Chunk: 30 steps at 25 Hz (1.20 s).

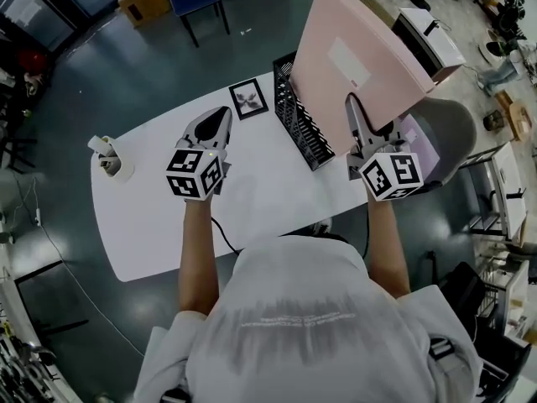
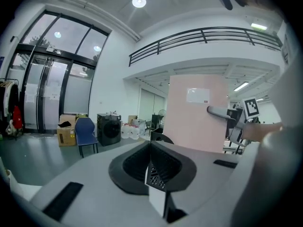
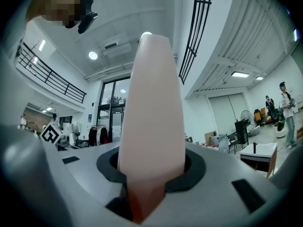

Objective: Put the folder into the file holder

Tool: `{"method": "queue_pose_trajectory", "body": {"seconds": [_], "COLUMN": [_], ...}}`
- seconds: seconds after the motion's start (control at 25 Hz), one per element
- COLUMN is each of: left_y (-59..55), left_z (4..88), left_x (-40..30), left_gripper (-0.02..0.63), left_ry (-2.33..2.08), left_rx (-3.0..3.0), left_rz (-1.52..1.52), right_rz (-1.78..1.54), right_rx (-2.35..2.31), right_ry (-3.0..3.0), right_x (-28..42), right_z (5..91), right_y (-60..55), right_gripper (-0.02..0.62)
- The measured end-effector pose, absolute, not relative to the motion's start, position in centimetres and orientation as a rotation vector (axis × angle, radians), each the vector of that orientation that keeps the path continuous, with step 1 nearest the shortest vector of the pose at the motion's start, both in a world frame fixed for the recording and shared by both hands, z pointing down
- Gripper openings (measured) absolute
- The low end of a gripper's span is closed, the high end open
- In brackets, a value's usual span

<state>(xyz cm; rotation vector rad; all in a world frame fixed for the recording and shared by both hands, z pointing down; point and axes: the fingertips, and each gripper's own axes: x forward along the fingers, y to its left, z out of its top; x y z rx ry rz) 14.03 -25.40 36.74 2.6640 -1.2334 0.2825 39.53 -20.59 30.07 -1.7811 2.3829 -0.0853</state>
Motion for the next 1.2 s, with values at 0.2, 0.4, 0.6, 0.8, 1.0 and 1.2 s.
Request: {"method": "queue_pose_trajectory", "body": {"seconds": [0.2, 0.4, 0.6, 0.8, 1.0, 1.2], "left_y": [-25.3, -24.8, -24.7, -24.5, -23.9, -23.9], "left_z": [37.1, 37.6, 38.1, 38.6, 39.4, 40.1], "left_x": [13.7, 12.9, 12.3, 12.3, 12.8, 12.7], "left_gripper": [0.017, 0.017, 0.017, 0.017, 0.017, 0.017], "left_ry": [-1.238, -1.256, -1.273, -1.272, -1.267, -1.273], "left_rx": [2.656, 2.637, 2.614, 2.602, 2.582, 2.559], "left_rz": [0.298, 0.303, 0.306, 0.321, 0.348, 0.366], "right_rz": [-0.062, -0.055, -0.034, -0.010, -0.046, -0.038], "right_rx": [-1.773, -1.778, -1.777, -1.759, -1.749, -1.738], "right_ry": [2.393, 2.426, 2.416, 2.410, 2.413, 2.416], "right_x": [38.7, 37.8, 37.7, 37.6, 37.7, 37.5], "right_z": [31.2, 33.2, 34.4, 35.2, 36.7, 38.0], "right_y": [-21.6, -21.8, -22.0, -22.2, -22.3, -22.4], "right_gripper": [0.178, 0.179, 0.178, 0.179, 0.179, 0.179]}}
